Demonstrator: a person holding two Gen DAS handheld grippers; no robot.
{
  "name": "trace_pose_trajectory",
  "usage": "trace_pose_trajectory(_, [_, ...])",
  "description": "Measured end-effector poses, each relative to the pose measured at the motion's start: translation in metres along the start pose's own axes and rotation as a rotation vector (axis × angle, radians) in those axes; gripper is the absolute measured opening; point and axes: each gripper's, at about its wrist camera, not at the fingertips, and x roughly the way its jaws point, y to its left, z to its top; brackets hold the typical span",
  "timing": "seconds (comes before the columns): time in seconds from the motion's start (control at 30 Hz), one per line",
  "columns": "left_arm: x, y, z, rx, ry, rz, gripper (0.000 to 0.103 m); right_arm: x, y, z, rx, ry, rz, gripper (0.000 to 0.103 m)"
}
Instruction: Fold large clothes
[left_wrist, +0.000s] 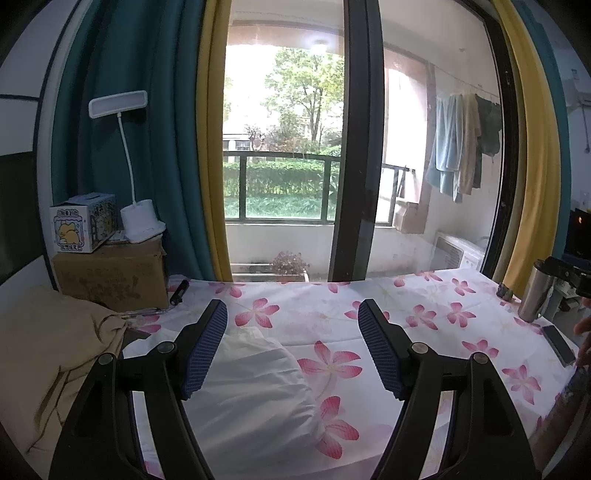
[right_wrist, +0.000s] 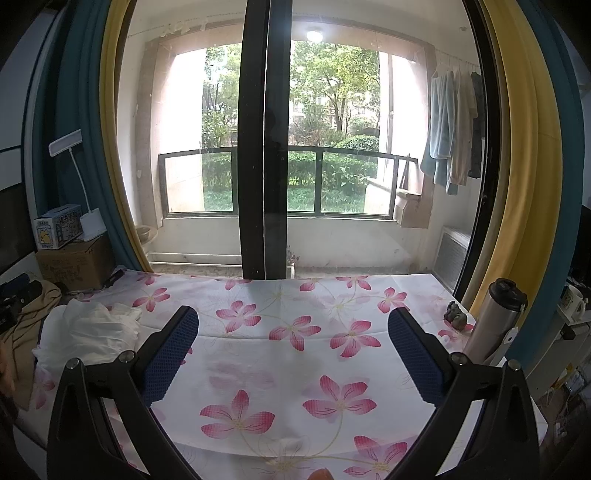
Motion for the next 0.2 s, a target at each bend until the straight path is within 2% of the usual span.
trace_pose_trajectory(0.2, [0.0058,0.0004,-0.0008,-0.002,0.020,0.016,0.077,0.0033,0.0004,0.0006,-0.001,0.005,0.003,0.101])
